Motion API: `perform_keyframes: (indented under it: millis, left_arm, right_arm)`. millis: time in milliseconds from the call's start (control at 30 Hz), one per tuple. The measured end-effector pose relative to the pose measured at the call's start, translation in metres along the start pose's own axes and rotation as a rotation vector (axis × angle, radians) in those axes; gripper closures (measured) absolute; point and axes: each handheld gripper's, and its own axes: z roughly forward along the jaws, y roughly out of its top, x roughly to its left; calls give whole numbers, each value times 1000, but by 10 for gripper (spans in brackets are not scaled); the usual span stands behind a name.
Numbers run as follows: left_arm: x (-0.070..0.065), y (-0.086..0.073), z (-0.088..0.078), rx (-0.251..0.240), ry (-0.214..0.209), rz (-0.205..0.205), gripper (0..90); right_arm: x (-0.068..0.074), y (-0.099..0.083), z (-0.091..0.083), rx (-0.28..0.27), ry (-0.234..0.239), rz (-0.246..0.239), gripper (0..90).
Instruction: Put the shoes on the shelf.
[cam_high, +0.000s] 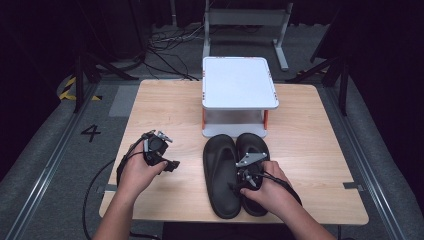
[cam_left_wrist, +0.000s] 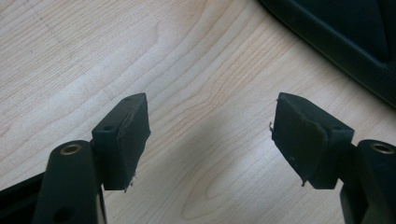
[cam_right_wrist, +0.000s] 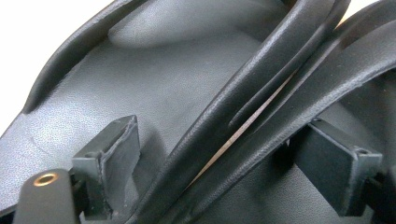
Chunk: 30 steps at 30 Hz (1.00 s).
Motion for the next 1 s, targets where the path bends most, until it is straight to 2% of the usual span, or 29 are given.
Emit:
perform_keyframes:
  millis: [100,167,300,400,467,533,567,600,767,867,1000]
  left_arm:
    - [-1,0,1,3,0,-2,281]
    - [-1,1,1,7,-2,-4,281]
    - [0,1,2,10,-3,3,281]
    - [-1,0,2,5,-2,-3,281]
    - [-1,0,1,5,-1,-4,281]
    - [-1,0,1,1,-2,-7,281]
    - [-1,0,1,3,-2,-9,281]
    - [0,0,1,0,-2,-7,281]
    - [0,0,0,-1,-1,-2,282]
    - [0,0,1,0,-2,-6,282]
    - [0,0,1,2,-2,-10,283]
  right_arm:
    - [-1,1,-1,-12,-14,62,257]
    - [-4,2,-4,-28,-20,74,362]
    - [-7,4,-5,-16,-5,118,438]
    - [-7,5,-7,-16,-20,143,588]
    - [-8,5,-7,-9,-19,147,597]
    - [-11,6,-7,-15,19,182,678]
    - [-11,6,-7,-15,19,182,678]
    - [-12,6,-9,-4,19,186,732]
    - [-19,7,-12,0,10,169,766]
    - [-20,8,-16,-4,37,223,770]
    - [-28,14,-23,-23,2,227,770]
